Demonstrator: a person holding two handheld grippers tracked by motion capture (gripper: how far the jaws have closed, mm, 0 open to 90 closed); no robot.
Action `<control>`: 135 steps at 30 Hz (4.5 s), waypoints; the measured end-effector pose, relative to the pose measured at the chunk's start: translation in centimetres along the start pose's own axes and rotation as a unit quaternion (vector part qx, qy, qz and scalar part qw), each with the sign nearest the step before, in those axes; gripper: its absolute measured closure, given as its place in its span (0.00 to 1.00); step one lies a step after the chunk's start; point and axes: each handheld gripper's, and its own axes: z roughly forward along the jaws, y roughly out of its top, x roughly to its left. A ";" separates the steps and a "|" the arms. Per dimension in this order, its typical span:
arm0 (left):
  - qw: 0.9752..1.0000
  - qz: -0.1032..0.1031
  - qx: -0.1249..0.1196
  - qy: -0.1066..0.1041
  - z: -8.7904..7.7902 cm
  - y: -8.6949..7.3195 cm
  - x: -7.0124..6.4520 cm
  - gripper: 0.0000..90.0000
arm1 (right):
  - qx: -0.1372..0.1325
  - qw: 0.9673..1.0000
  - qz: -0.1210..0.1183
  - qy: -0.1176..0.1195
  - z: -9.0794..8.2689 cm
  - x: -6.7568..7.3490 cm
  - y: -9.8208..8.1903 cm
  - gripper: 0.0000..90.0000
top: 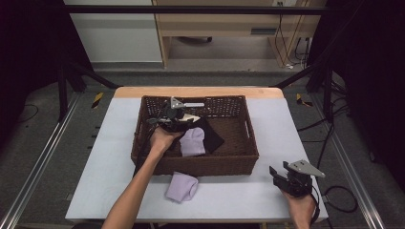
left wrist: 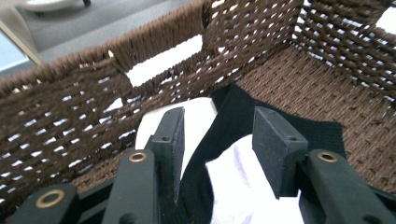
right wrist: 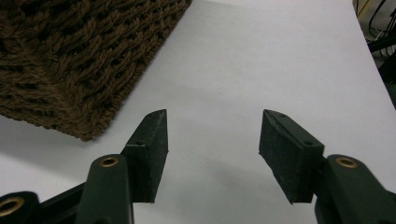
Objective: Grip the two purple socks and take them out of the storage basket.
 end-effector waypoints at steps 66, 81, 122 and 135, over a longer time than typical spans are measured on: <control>0.998 0.037 -0.014 -0.039 -2.1 -0.1 -1.5 0.97 | 0.003 1.000 -0.001 -0.003 0.0 0.1 0.0 0.49; 0.991 0.023 -0.123 -0.050 -7.6 0.8 -1.3 0.97 | 0.003 1.000 -0.001 -0.004 0.0 0.1 0.0 0.48; 0.958 0.046 -0.272 -0.080 -21.6 0.5 -2.3 0.97 | 0.001 1.000 0.002 -0.004 -0.3 0.3 0.1 0.49; 0.949 0.055 -0.290 -0.109 -24.4 -1.8 -3.0 0.97 | 0.000 1.000 0.000 -0.005 -0.3 0.4 0.1 0.49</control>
